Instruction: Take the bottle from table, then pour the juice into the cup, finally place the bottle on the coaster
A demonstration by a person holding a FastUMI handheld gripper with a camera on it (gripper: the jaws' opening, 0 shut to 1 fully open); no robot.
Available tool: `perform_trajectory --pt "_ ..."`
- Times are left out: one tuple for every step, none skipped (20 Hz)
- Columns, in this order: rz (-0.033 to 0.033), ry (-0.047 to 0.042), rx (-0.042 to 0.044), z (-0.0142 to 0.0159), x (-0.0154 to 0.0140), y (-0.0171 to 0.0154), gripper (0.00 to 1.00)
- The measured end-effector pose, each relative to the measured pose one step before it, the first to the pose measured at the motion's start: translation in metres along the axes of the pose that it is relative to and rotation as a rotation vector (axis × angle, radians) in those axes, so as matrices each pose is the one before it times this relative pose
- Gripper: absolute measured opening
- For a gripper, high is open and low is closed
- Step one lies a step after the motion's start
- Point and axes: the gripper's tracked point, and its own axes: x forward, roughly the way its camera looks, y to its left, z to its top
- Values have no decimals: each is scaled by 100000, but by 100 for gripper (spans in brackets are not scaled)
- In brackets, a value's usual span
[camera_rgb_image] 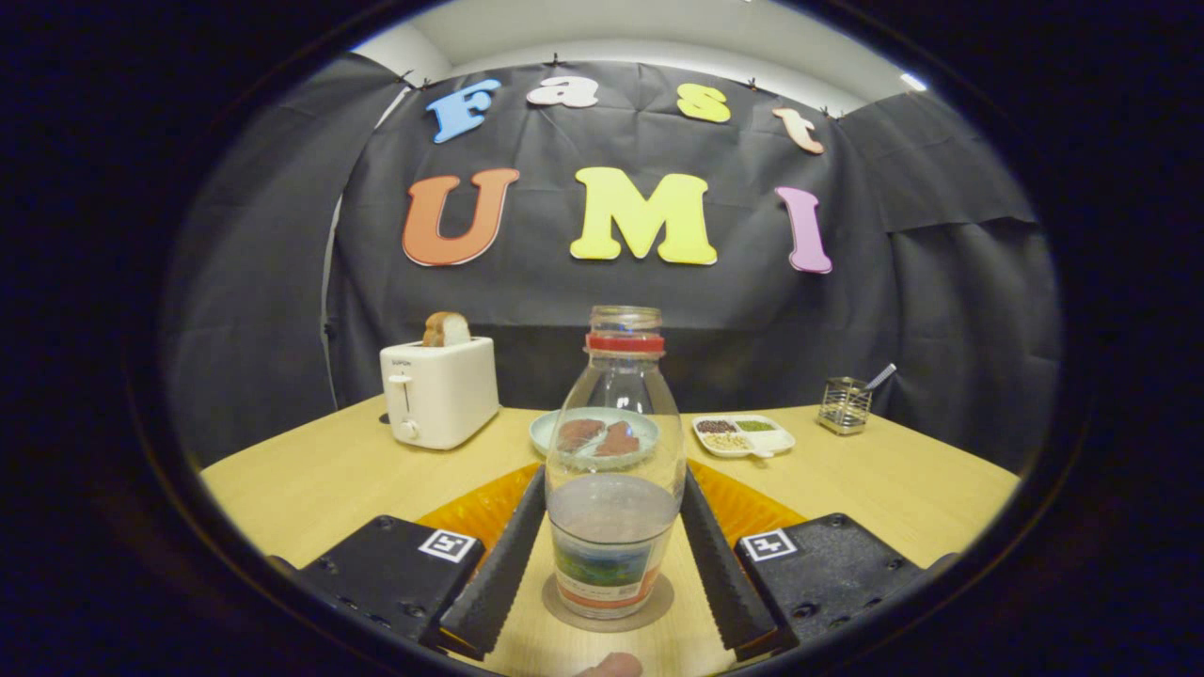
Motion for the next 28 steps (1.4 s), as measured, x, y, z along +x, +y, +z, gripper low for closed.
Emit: perform_trajectory --pt "161 -514 -73 370 -284 45 92" --pt "-237 -128 141 332 -295 7 92" --pt "-308 -3 452 167 -271 -162 93" --pt "-595 281 594 168 -315 -114 93" --pt "443 129 657 250 -307 22 93" --pt "1026 250 566 435 -286 175 94" --pt "383 208 268 424 -427 -13 95" --pt "211 -143 -55 704 -552 -74 95" --pt "-35 -372 -676 892 -621 -87 95" --pt "-561 -1180 -961 1193 -679 -187 96" --pt "-1006 -1470 -741 1237 -673 -362 96" --pt "-471 -1080 103 1202 -727 -197 97" --pt "-27 -864 417 1078 -777 -72 99" --pt "357 -194 603 1068 -800 2 100" --pt "1322 439 -255 802 -841 70 100" --pt "2624 877 -357 572 -954 443 100" --pt "1191 616 -385 643 -1099 -19 100" --pt "-757 -69 -608 665 -1077 -259 100" --pt "-1774 -749 -806 627 -1258 -567 100" --pt "-1625 -475 -1579 683 -1072 -386 100" --pt "-2290 409 -1729 194 -1104 -481 100" --pt "-1530 186 -1905 391 -1262 -372 100" --pt "-217 -290 -2366 494 -1268 -40 100" --pt "-1444 288 -2137 319 -1194 -251 100" --pt "-1935 479 -2236 0 -1176 -735 100" --pt "-2295 1429 -1408 -18 -941 -519 100" --pt "-414 907 -999 -41 -962 -110 100" --pt "835 -580 -745 269 -793 230 100"
